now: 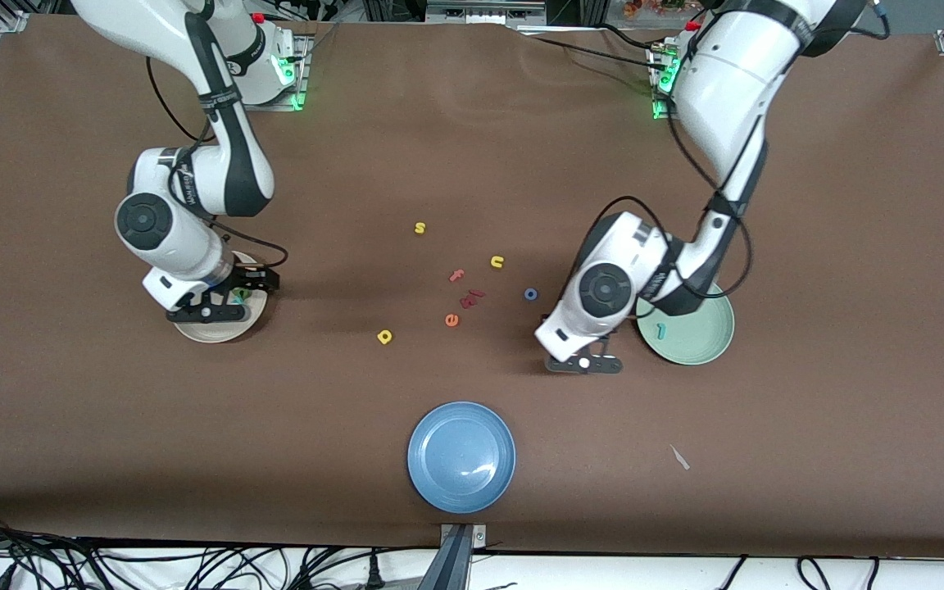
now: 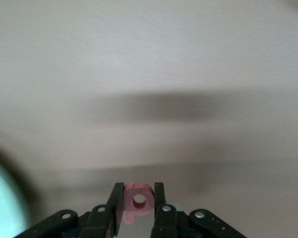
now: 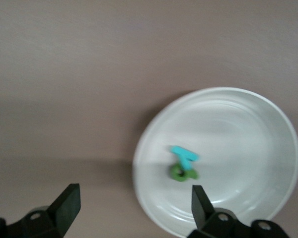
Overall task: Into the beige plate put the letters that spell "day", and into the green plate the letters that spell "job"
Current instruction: 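Release the teal letter while the left gripper drops pink onto the green plate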
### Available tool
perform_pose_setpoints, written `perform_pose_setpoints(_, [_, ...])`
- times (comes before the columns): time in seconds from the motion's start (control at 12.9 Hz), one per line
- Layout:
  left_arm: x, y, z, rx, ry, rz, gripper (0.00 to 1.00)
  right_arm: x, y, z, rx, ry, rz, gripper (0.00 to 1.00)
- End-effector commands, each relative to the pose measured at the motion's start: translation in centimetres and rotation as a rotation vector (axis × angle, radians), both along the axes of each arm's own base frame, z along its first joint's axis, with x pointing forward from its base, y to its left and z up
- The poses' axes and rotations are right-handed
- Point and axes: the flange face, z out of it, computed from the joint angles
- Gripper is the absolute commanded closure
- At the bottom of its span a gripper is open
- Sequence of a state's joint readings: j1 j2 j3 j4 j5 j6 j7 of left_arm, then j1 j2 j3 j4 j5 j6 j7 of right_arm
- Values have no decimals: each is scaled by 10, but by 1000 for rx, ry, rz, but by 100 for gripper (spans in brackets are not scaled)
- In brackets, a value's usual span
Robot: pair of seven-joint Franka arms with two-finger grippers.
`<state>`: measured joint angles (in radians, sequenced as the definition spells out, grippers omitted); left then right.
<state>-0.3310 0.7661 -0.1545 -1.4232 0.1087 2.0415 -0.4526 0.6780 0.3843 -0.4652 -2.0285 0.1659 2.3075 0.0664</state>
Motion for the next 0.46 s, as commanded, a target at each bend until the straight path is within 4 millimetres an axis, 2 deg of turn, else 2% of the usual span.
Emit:
perform_pose_setpoints(0.0, [1,47,31,94,28,-78,86,15,53,-11,16,3,-3,0])
perform_pose_setpoints(0.15, [-1,67,37,138,65,-74,86,21,93,-19,52,-1,12,0])
perform_pose_setpoints(0.23, [0,87,27,145,87,-51,86,27,108,-22,76,-2,-20,0])
perform_pose_setpoints(0.39, [-11,104,19,152,116,-36,85,32,137,-31,93,-7,-83,0])
